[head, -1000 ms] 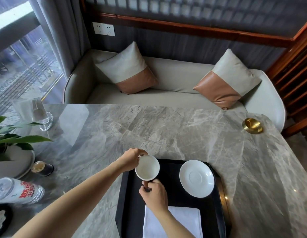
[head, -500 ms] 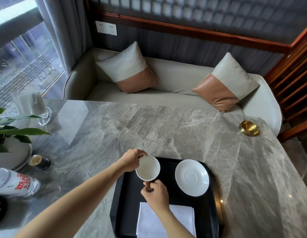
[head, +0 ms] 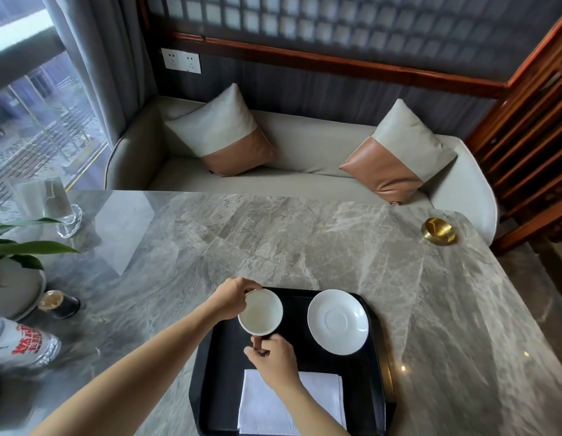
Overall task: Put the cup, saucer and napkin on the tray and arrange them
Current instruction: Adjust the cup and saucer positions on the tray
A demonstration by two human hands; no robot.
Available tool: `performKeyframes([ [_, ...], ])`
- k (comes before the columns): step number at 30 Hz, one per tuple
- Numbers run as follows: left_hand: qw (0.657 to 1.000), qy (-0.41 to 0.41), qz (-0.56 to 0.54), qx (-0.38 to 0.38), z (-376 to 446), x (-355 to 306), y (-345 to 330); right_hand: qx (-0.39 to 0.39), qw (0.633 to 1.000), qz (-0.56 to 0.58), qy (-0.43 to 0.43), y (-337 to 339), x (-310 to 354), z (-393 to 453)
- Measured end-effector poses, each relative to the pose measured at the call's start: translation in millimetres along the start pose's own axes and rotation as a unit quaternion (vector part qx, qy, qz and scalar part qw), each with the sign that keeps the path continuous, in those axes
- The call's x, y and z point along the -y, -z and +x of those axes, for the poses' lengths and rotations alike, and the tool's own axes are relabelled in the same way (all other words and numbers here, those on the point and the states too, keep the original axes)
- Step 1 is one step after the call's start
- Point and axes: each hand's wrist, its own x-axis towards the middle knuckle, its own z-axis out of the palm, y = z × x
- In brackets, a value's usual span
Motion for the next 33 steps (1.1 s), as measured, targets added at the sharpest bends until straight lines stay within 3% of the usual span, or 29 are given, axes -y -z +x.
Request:
performKeyframes([
  [3, 1.0, 0.013, -0.006, -0.007, -3.4, -2.5, 0.3, 0.016, 1.0, 0.009, 0.002, 11.0, -3.6, -1.9],
  [7, 0.998, 0.045, -0.026, -0.025, -10.0, -11.9, 6.8, 0.015, 0.996, -0.074, 0.051, 40.2, -6.3, -12.5],
  [19, 0.992, 0.05, 0.026, -0.113, -27.5, -83.3, 31.8, -0.03, 0.977, -0.151, 0.149, 182.2, -2.2, -9.1],
  [27, 0.978, 0.108, 0.044, -0.172, -27.1, -135.9, -6.9, -0.021, 0.955, -0.226, 0.192, 251.8, -20.6, 19.5],
  [33, 0.974, 0.157, 0.035, -0.162, -23.0, -166.7, -62.0, 0.031, 0.939, -0.287, 0.187, 274.5, -52.2, 39.4],
])
